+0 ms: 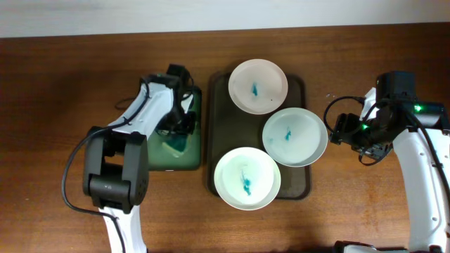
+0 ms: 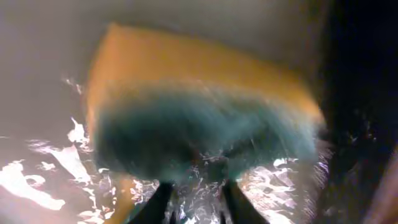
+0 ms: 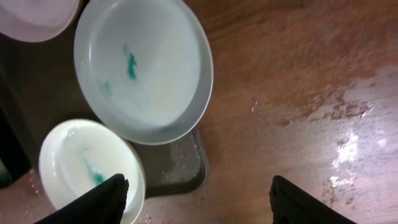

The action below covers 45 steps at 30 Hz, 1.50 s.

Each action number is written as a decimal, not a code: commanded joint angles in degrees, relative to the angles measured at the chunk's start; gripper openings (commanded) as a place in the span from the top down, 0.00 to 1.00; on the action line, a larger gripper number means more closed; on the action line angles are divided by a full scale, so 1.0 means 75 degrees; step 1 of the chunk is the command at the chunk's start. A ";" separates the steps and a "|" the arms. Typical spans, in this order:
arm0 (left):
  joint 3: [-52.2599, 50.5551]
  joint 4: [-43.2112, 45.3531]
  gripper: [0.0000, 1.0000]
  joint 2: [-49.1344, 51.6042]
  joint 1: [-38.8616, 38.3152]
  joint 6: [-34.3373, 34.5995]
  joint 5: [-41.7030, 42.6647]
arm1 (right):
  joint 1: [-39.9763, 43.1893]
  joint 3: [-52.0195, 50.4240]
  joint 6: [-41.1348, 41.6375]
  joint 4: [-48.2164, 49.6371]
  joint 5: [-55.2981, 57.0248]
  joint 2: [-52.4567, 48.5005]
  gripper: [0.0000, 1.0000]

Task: Clean dirty plates on tray and stack at the side
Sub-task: 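Grasp the green sponge with the left gripper, right plate with right, then lift the right plate with the right gripper and scrub it with the sponge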

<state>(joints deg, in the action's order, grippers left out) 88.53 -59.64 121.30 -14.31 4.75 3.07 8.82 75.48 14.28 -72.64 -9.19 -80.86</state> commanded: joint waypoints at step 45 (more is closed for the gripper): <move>0.4587 0.0711 1.00 0.3302 -0.3771 0.2932 0.1107 | 0.0012 -0.0592 -0.1250 0.2804 -0.0927 -0.3911 0.96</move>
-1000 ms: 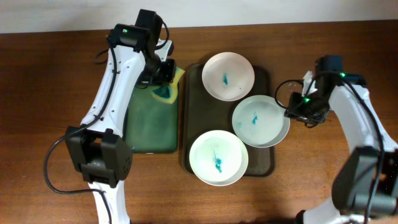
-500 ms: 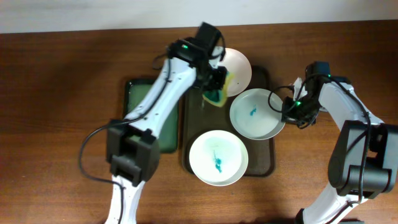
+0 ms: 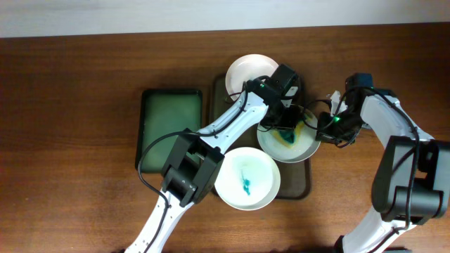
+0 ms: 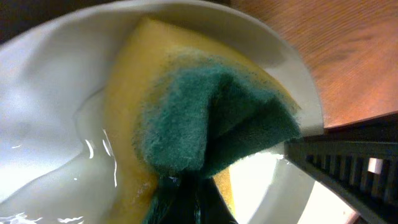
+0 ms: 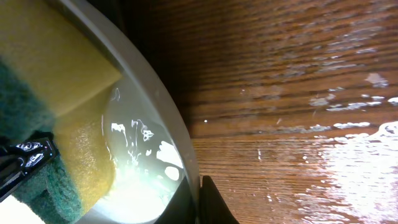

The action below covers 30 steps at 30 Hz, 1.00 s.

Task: Clean dirty plates on tray and stack at the side
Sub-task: 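Lift the right plate with the right gripper and scrub it with the sponge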

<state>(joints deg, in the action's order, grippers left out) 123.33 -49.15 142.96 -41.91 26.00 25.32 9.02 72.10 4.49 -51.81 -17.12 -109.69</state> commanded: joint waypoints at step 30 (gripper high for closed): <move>0.0833 -0.2215 1.00 0.0734 0.0015 -0.0498 -0.1323 | 0.0000 -0.0140 0.0058 -0.0023 0.0099 -0.0067 0.96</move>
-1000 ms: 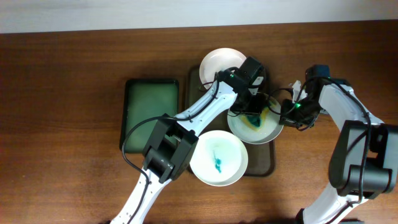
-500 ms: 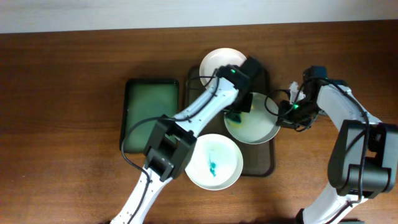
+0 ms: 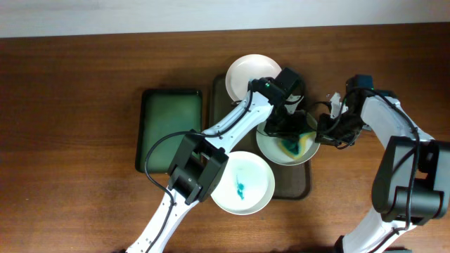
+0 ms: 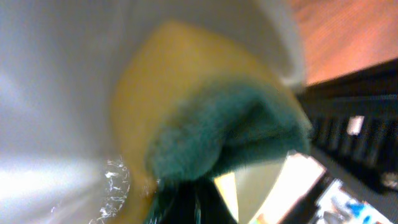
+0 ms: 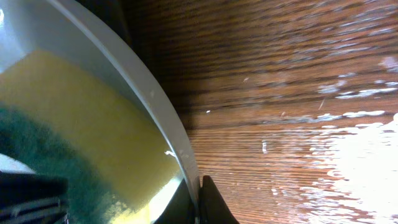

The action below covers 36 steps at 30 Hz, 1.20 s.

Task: Clean dirty plates on tray and stack at the side
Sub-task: 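Lift the right plate with the right gripper and scrub it with the sponge, then return the sponge to the water tray with the left gripper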

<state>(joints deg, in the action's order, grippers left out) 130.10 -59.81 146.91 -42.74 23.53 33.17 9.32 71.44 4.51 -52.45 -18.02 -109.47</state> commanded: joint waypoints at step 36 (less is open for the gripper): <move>-0.5094 0.0437 0.47 -0.4354 0.4232 -0.1492 -0.3803 | -0.0041 -0.0052 0.0026 -0.0254 0.0082 -0.0096 0.96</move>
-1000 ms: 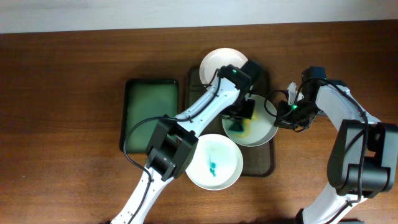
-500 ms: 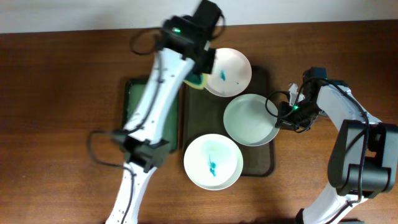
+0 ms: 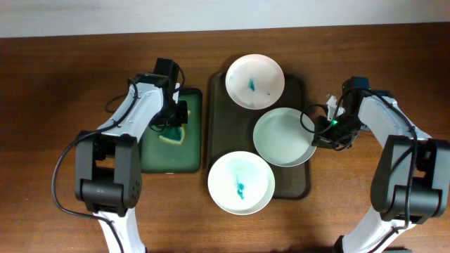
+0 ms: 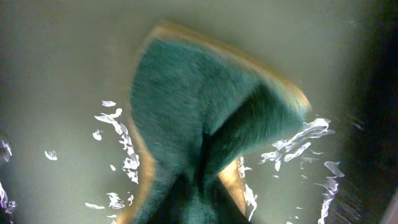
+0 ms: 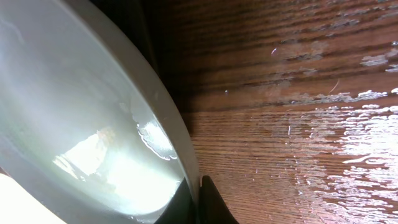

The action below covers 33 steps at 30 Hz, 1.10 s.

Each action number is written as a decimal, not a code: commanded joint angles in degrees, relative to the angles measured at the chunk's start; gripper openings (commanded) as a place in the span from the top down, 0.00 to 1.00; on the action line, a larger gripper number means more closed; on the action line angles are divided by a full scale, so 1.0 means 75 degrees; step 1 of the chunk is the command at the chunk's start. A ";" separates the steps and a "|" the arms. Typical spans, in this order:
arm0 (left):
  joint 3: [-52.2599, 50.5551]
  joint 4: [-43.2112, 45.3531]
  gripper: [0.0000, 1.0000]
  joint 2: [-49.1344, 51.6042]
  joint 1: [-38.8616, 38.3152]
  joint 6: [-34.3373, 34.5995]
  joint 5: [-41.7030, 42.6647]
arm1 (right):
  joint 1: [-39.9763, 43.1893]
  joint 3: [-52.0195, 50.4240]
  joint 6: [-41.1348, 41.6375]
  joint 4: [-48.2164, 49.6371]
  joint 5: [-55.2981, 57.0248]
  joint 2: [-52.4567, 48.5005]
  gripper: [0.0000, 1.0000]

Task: Clean dirty plates on tray and stack at the side
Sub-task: 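Return the sponge to the water tray with the left gripper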

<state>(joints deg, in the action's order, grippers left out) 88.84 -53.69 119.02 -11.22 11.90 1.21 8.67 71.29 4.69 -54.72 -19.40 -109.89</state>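
Observation:
Three white plates lie on the dark tray (image 3: 304, 184). The far plate (image 3: 254, 82) and the near plate (image 3: 241, 183) each carry a blue smear. The middle plate (image 3: 283, 137) (image 5: 81, 124) looks free of stain and wet. My right gripper (image 3: 318, 131) (image 5: 194, 202) is shut on that plate's right rim. At the green basin (image 3: 151, 158), my left gripper (image 3: 174, 121) (image 4: 199, 208) is shut on the yellow-and-green sponge (image 3: 171, 134) (image 4: 211, 118), which sits folded in the water.
The basin stands just left of the tray. Bare wooden table (image 5: 298, 124) with wet streaks lies to the right of the tray, under my right arm. The far plate's rim almost touches the middle plate.
My left gripper has gone from the middle plate to the green basin, with the sponge still in it. The middle plate now lies uncovered and unstained. The right gripper keeps its hold on the rim.
At first the sponge was in the basin, my right gripper was open beside the tray, and all three plates were smeared. Then the sponge was in the middle plate at two moments, with the right gripper shut on its rim. Now the sponge is back in the basin.

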 commanded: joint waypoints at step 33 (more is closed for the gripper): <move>0.1017 -0.2515 0.01 -0.3570 0.0026 0.0055 -0.0335 | -0.4657 0.0819 0.1550 -0.0909 0.8711 0.3054 0.96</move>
<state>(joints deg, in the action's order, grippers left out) 96.05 -72.51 92.68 -11.20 12.40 -0.69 -25.89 76.99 16.25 -61.49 43.75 -86.15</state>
